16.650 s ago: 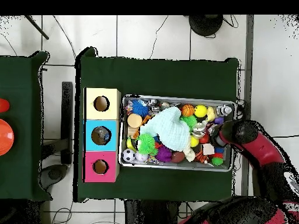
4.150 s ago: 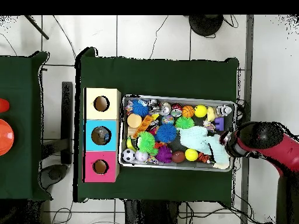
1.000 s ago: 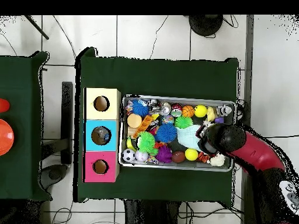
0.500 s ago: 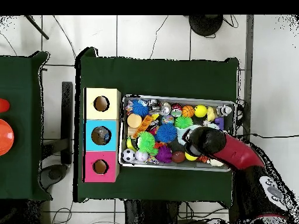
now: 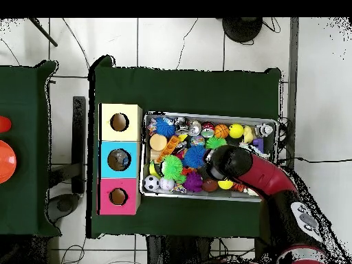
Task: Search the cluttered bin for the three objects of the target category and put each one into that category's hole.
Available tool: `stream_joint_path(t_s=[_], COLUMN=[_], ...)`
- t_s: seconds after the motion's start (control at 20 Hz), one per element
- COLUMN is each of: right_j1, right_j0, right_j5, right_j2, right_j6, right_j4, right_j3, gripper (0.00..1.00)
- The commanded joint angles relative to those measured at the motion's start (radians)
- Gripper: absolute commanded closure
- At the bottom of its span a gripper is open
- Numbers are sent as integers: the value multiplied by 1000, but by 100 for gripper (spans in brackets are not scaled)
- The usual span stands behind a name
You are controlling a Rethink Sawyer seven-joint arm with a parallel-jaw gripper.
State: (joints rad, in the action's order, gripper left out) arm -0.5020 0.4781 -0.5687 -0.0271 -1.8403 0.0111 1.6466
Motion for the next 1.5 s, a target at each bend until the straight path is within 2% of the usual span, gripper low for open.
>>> stream_joint_path(t_s=[0.05,0.4,0.75,1.15,1.5], right_j1=[69,88,124,131,160], right_j0=[-19,-25,-53,-12,50], right_j5=[-4,-7,72,118,182], right_j2=[22,56,31,109,197], right_j6=[-220,-196,-202,-170,-104], right_j4=[78,127,124,150,158], right_j3=[-11,-9,19,72,69], gripper=[0,0,0,0,0])
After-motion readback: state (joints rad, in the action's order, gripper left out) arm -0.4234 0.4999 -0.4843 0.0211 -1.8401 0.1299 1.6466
